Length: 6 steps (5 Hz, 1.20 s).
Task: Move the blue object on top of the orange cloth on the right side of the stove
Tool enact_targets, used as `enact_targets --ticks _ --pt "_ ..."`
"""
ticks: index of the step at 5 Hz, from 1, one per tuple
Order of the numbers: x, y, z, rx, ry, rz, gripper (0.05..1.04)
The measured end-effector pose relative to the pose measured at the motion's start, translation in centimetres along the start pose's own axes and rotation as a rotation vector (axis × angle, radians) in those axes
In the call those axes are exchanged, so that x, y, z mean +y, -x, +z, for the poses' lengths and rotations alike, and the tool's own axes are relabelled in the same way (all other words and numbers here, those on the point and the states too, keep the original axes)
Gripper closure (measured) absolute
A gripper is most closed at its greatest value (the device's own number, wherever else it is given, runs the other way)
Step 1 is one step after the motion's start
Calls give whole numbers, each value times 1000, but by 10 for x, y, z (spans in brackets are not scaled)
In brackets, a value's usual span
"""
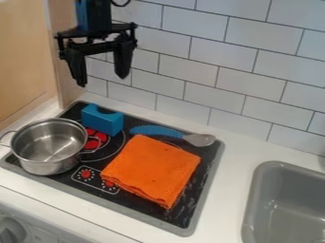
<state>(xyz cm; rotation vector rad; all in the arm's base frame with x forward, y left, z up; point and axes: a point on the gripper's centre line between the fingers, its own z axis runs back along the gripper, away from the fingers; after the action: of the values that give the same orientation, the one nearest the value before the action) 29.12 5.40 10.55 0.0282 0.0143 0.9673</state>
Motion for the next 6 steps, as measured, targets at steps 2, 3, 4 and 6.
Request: enact_targets --ticks 2,3,4,6 --pt "3 -20 -22 -52 -97 130 83" --pt "0 -31 -41 -60 -156 200 83" --pt "0 -33 -53 -63 -176 218 83" --pt "-18 -45 -77 -75 -173 234 83"
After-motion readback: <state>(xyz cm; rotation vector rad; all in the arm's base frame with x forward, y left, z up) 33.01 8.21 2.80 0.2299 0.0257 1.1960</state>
